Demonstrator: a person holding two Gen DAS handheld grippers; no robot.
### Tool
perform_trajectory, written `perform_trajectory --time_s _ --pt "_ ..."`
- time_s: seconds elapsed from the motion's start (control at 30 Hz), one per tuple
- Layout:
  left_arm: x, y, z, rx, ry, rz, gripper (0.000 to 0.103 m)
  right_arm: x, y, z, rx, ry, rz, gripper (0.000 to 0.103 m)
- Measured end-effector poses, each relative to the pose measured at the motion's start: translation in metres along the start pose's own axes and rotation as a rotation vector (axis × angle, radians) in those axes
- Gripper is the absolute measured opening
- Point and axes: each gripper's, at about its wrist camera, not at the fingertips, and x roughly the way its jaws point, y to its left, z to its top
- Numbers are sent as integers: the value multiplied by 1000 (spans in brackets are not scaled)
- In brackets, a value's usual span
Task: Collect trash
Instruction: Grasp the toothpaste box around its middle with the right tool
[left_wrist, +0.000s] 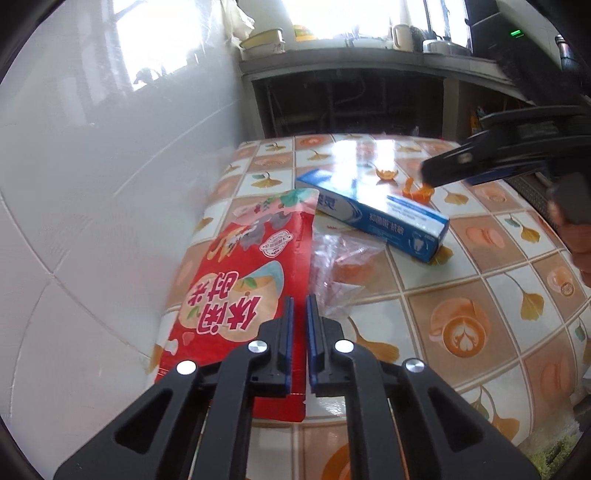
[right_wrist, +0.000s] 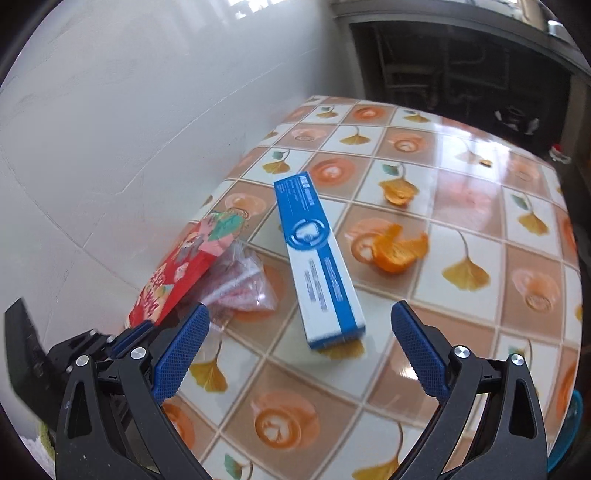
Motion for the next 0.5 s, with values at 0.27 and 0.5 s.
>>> perform_trajectory --time_s 0.27,0.5 --pt "-9 19 3 -30 -46 11 4 59 10 40 -46 114 -68 73" --pt "-6 30 4 -27 -42 49 7 93 20 47 -104 177 -161 62"
